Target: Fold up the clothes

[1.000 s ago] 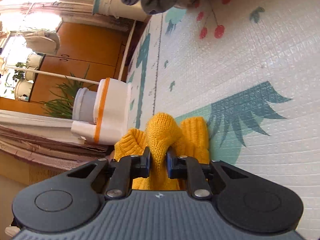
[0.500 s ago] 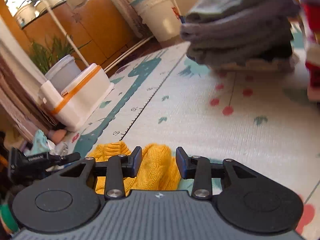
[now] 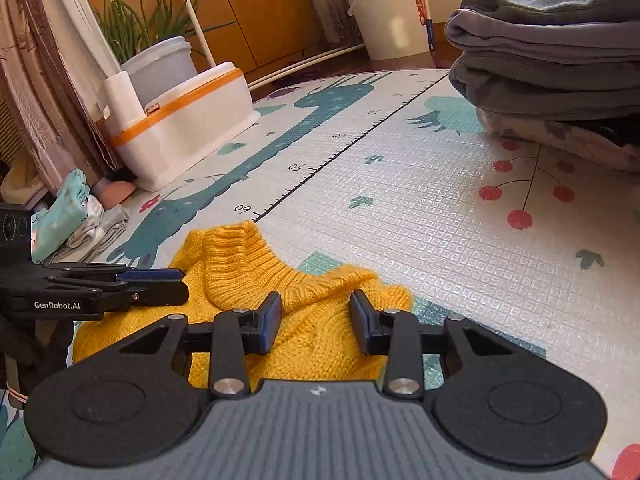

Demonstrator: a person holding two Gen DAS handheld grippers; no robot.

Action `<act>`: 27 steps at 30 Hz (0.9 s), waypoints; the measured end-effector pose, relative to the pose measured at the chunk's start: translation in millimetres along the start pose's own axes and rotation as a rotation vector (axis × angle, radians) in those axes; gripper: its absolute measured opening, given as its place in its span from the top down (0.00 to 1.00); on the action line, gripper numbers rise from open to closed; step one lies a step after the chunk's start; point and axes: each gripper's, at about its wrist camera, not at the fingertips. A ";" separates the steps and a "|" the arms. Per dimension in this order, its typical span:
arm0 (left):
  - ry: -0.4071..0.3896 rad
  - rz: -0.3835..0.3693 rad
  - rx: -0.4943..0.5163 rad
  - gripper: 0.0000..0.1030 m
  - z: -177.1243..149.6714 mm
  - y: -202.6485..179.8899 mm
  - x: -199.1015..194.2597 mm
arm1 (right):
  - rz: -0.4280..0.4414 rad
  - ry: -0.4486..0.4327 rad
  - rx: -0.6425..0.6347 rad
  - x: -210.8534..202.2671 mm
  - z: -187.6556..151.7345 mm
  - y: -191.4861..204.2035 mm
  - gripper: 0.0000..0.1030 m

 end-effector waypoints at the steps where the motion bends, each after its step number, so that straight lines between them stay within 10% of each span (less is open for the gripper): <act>1: 0.010 0.009 0.014 0.69 5.8 -4.6 -3.5 | 0.000 -0.001 0.002 -0.5 -1.3 0.7 0.63; 13: -0.034 0.044 0.143 0.70 -34.0 -46.2 -46.6 | -0.013 -0.052 -0.319 -68.9 -25.1 73.3 0.65; 27: 0.010 0.051 0.149 0.66 -32.4 -40.7 -34.0 | -0.011 0.025 -0.212 -47.8 -45.5 61.1 0.63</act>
Point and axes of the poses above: each gripper's, at about its wrist camera, not at the fingertips, and x roughly the way its jaws point, y to its left, z to its top, and after that the axes turned 5 degrees about -x, right-handed
